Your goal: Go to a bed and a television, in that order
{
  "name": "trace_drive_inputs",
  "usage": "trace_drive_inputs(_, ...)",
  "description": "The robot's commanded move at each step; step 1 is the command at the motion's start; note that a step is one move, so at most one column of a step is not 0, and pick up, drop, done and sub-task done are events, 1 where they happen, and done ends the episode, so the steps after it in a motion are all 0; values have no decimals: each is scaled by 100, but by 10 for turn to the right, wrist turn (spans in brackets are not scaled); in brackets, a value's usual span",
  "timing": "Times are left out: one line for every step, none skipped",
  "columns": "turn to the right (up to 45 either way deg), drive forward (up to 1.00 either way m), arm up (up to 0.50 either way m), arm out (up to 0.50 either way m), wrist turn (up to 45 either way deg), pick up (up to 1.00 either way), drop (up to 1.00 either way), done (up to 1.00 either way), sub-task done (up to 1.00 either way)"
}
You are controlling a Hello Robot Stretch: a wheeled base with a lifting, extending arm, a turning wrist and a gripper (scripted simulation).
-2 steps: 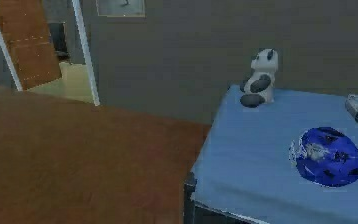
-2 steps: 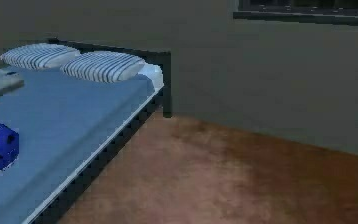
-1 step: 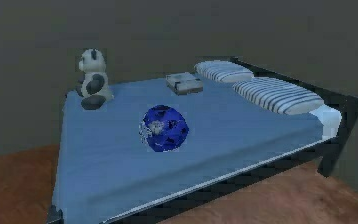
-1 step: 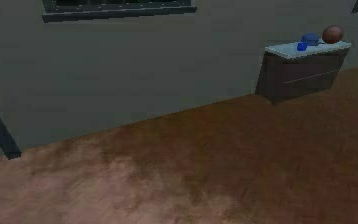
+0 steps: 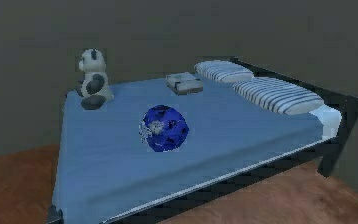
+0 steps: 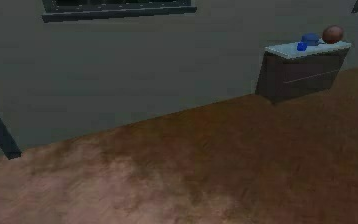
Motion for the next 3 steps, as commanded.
trace_drive_inputs(450, 0, 0, 0, 0, 0, 0, 0, 0)
trace_drive_inputs(450, 0, 0, 0, 0, 0, 0, 0, 0)
trace_drive_inputs(270, 0, 0, 0, 0, 0, 0, 0, 0)
